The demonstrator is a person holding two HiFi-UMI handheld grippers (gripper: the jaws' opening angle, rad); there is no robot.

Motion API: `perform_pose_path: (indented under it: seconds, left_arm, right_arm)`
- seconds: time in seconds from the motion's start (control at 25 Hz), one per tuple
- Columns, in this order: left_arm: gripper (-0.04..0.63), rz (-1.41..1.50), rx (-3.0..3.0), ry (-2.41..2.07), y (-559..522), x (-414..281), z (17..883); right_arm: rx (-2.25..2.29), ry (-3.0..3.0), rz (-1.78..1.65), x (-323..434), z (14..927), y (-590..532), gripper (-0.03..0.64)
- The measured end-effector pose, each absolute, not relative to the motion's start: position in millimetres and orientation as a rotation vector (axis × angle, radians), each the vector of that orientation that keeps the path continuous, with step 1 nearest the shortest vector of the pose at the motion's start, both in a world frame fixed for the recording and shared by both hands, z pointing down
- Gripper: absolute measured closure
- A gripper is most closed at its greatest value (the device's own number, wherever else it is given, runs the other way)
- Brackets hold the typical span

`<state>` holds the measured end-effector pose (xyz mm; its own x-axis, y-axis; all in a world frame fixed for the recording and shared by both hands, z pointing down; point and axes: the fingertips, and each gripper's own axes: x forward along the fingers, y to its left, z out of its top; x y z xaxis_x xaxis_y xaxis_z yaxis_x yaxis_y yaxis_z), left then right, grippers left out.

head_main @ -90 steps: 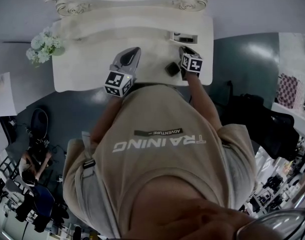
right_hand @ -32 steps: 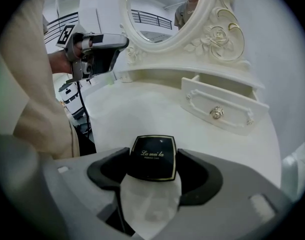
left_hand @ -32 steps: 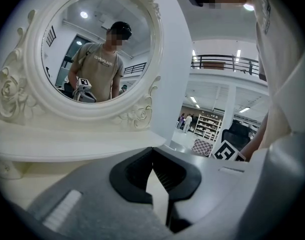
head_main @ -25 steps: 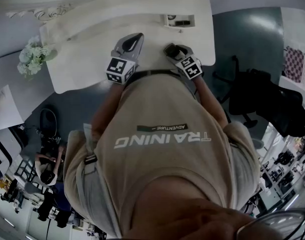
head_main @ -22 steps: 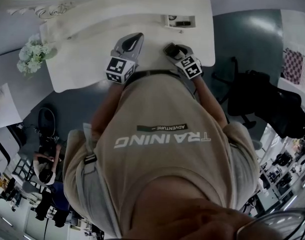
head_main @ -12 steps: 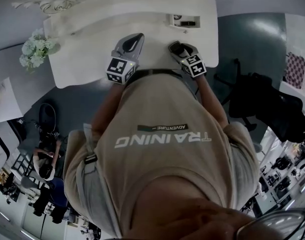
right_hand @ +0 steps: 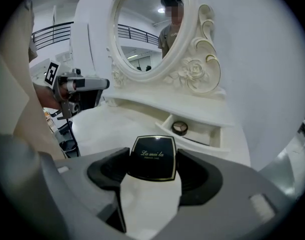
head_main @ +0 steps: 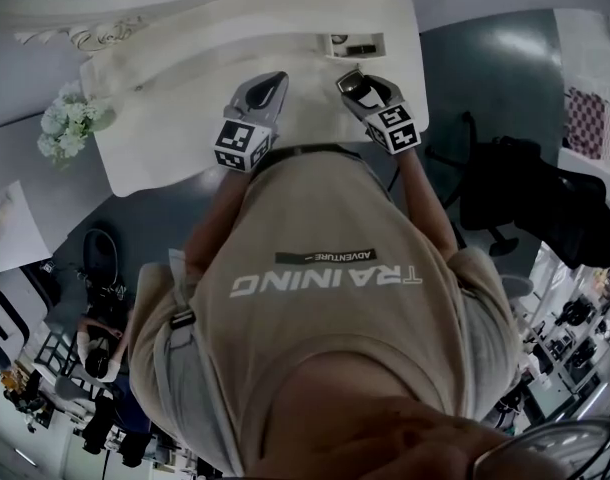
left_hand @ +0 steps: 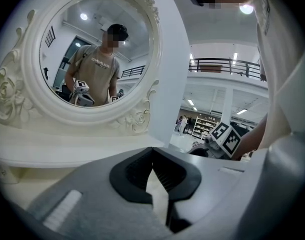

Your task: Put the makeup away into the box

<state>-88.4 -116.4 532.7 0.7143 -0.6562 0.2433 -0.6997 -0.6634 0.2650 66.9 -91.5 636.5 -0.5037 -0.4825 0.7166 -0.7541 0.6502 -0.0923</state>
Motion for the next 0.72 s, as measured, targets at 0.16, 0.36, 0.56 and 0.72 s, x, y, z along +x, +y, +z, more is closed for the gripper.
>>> perform_pose_path:
  seconds: [0.16, 0.36, 0.56, 0.72]
  left_arm:
    - [0.588, 0.166, 2.593, -1.051, -119, -85, 530]
    - [0.588, 0.153, 2.586, -1.072, -121, -88, 528]
    - [0.589, 0.153, 2.569, -1.098, -120, -94, 530]
    - [0.589, 0.148, 2.553, -1.122, -120, -99, 532]
  right_arm:
    - [0.994, -2.185, 0.508, 77, 620, -112, 0.318]
    - [0.997, -2.141, 0.543, 94, 619, -135, 0.318]
    - [0.989, -2.114, 0.574, 101, 623, -156, 0.318]
    - [0.955, -2.074, 0.608, 103, 631, -168, 0.318]
